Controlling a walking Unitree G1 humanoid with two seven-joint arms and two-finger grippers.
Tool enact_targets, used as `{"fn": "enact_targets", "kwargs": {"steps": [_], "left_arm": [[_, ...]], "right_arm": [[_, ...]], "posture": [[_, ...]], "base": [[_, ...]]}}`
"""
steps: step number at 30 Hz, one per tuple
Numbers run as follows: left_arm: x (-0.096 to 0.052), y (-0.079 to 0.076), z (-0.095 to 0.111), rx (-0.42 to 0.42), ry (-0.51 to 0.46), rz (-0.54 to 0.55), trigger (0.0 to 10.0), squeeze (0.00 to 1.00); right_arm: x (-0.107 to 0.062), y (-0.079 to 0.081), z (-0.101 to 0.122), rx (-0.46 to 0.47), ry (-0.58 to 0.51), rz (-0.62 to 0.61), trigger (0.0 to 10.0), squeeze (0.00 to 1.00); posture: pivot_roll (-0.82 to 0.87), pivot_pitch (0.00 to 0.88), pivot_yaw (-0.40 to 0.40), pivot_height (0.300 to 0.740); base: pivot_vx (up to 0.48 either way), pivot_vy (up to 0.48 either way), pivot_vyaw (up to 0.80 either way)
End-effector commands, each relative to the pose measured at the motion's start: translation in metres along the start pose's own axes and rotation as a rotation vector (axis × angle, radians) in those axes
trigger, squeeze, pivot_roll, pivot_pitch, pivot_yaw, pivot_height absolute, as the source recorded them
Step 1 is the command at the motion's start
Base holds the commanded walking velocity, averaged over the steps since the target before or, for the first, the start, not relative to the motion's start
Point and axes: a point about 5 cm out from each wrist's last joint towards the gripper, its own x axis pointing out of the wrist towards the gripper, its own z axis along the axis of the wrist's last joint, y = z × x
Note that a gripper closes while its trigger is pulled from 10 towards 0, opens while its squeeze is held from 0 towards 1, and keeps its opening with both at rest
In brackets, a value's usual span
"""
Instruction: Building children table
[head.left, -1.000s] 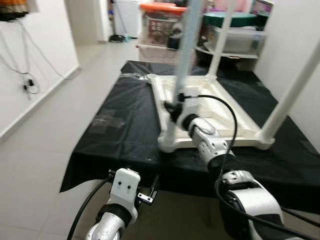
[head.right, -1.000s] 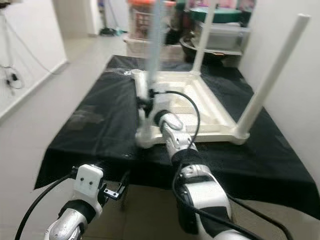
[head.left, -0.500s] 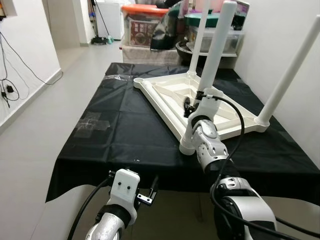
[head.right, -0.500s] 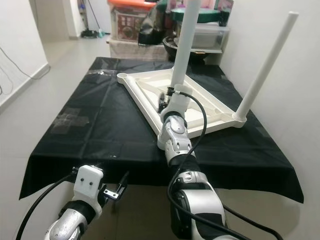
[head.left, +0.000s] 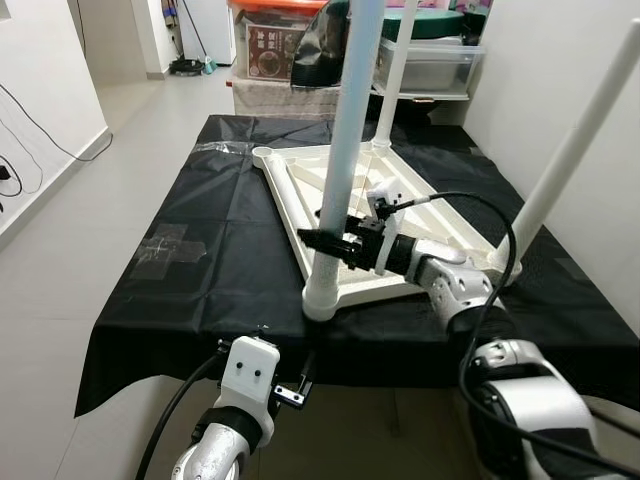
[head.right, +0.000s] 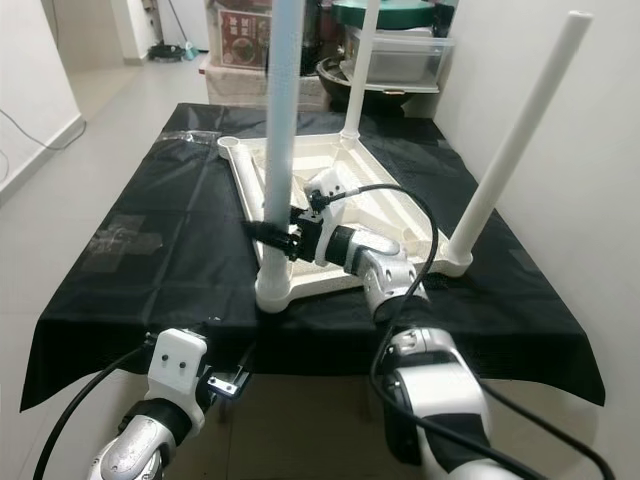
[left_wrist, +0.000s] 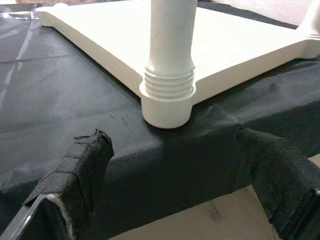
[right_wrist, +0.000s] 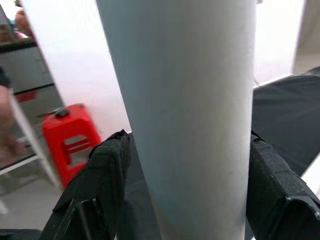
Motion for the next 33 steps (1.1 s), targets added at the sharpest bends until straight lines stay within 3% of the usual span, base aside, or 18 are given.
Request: {"fn": "enact_targets", "kwargs": {"steps": [1, 3, 4, 7, 8, 12, 17, 19, 21, 22, 23, 24, 25, 26, 27, 28, 30, 33], "left_arm": [[0.0, -0.001, -0.003, -0.005, 0.01, 0.001, 10.0, 0.0], [-0.001, 0.0, -0.003, -0.006, 0.011, 0.003, 10.0, 0.0], [-0.001, 0.001, -0.003, -0.006, 0.01, 0.005, 10.0, 0.0], [0.0, 0.001, -0.003, -0.006, 0.01, 0.006, 10.0, 0.0], [-0.001, 0.001, -0.003, -0.005, 0.011, 0.007, 10.0, 0.0], [0.0, 0.002, -0.003, -0.004, 0.012, 0.007, 10.0, 0.0], [0.0, 0.002, -0.003, -0.002, 0.013, 0.005, 10.0, 0.0], [0.0, 0.002, -0.003, -0.002, 0.014, 0.003, 10.0, 0.0], [0.0, 0.002, -0.003, -0.002, 0.014, 0.003, 10.0, 0.0], [0.0, 0.003, -0.003, -0.003, 0.014, 0.003, 10.0, 0.0], [0.0, 0.003, -0.003, -0.003, 0.014, 0.003, 10.0, 0.0], [0.001, 0.003, -0.003, -0.002, 0.015, 0.0, 10.0, 0.0], [0.001, 0.003, -0.003, -0.002, 0.015, 0.0, 10.0, 0.0], [0.001, 0.002, -0.004, -0.002, 0.015, -0.002, 10.0, 0.0], [0.001, 0.002, -0.004, -0.002, 0.015, -0.002, 10.0, 0.0], [0.002, 0.002, -0.004, -0.002, 0.016, -0.003, 10.0, 0.0], [0.002, 0.002, -0.004, -0.001, 0.016, -0.003, 10.0, 0.0], [0.002, 0.002, -0.004, -0.001, 0.017, -0.002, 10.0, 0.0]], "right_arm": [[0.01, 0.009, 0.002, -0.007, 0.026, 0.122, 10.0, 0.0], [0.014, 0.014, 0.003, -0.004, 0.031, 0.211, 10.0, 0.0], [0.016, 0.017, 0.002, 0.006, 0.024, 0.238, 6.0, 0.0], [0.017, 0.019, 0.002, 0.014, 0.021, 0.258, 6.0, 0.0], [0.02, 0.019, 0.002, 0.018, 0.013, 0.246, 0.0, 0.0], [0.025, 0.019, 0.0, -0.001, 0.003, 0.185, 0.0, 0.0], [0.026, 0.008, -0.001, -0.023, -0.035, -0.036, 0.0, 0.0], [0.017, -0.013, -0.004, -0.03, -0.039, -0.424, 0.0, 0.0], [0.017, -0.013, -0.004, -0.03, -0.039, -0.424, 0.0, 0.0], [0.009, -0.021, -0.006, -0.026, -0.033, -0.602, 0.0, 0.0], [0.009, -0.021, -0.006, -0.026, -0.033, -0.602, 0.0, 0.0], [-0.007, -0.031, -0.009, -0.025, -0.039, -0.88, 0.0, 0.0], [-0.007, -0.031, -0.009, -0.025, -0.039, -0.88, 0.0, 0.0], [-0.02, -0.035, -0.01, -0.026, -0.051, -1.073, 0.0, 0.0], [-0.02, -0.035, -0.01, -0.026, -0.051, -1.073, 0.0, 0.0], [-0.027, -0.033, -0.012, 0.001, -0.071, -1.233, 0.0, 0.0], [-0.028, -0.03, -0.013, 0.034, -0.088, -1.322, 0.0, 0.0], [-0.024, -0.027, -0.01, 0.054, -0.114, -1.339, 0.0, 0.0]], "posture": [[0.09, 0.021, -0.085, 0.74], [0.09, 0.023, -0.085, 0.74], [0.1, 0.023, -0.086, 0.74], [0.1, 0.023, -0.086, 0.74], [0.1, 0.024, -0.084, 0.74], [0.1, 0.023, -0.08, 0.74], [0.1, 0.022, -0.079, 0.74], [0.09, 0.026, -0.076, 0.74], [0.09, 0.026, -0.076, 0.74], [0.09, 0.023, -0.075, 0.74], [0.09, 0.023, -0.075, 0.74], [0.08, 0.023, -0.069, 0.74], [0.08, 0.023, -0.069, 0.74], [0.08, 0.025, -0.069, 0.74], [0.08, 0.025, -0.069, 0.74], [0.09, 0.025, -0.07, 0.74], [0.09, 0.027, -0.072, 0.74], [0.09, 0.026, -0.075, 0.74]], "base": [[0.0, 0.0, 0.0], [0.0, 0.0, 0.0], [0.0, 0.0, 0.0], [0.0, 0.0, 0.0], [0.0, 0.0, 0.0], [0.0, 0.0, 0.0], [0.0, 0.0, 0.0], [0.0, 0.0, 0.0], [0.0, 0.0, 0.0], [0.0, 0.0, 0.0], [0.0, 0.0, 0.0], [0.0, 0.0, 0.0], [0.0, 0.0, 0.0], [0.0, 0.0, 0.0], [0.0, 0.0, 0.0], [0.0, 0.0, 0.0], [0.0, 0.0, 0.0], [0.0, 0.0, 0.0]]}}
